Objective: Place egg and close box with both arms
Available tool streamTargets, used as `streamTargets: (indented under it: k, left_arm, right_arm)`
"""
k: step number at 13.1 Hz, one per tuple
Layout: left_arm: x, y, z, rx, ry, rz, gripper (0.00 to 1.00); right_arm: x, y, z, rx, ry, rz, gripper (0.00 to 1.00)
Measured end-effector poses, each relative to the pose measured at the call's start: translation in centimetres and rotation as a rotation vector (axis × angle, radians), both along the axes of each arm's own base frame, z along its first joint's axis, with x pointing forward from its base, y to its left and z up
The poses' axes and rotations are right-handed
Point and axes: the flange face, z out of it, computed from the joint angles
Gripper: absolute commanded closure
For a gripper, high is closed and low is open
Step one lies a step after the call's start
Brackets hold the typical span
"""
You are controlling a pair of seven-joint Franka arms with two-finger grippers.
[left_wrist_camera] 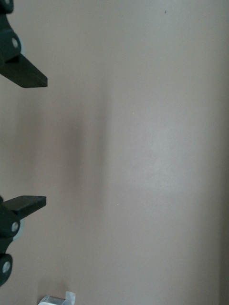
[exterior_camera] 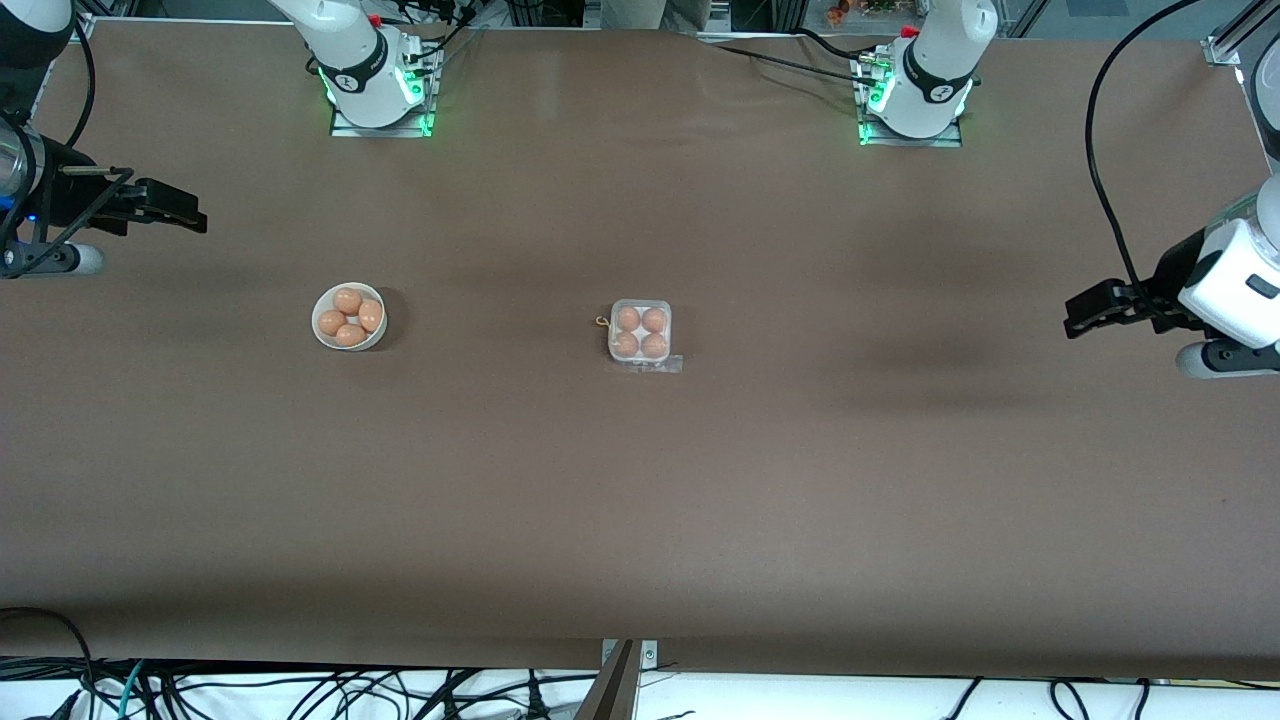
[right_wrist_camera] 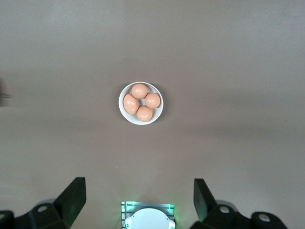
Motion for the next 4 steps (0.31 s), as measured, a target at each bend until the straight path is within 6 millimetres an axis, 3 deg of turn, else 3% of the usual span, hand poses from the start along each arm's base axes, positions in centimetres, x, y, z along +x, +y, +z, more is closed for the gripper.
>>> streamTargets:
  k: [4]
  left_arm:
    - [-1.5, -0.3, 0.9, 0.000, 0.018, -0.055, 0.00]
  right_arm:
    - [0.0, 0.0, 0.0, 0.000, 0.001, 0.000, 0.00]
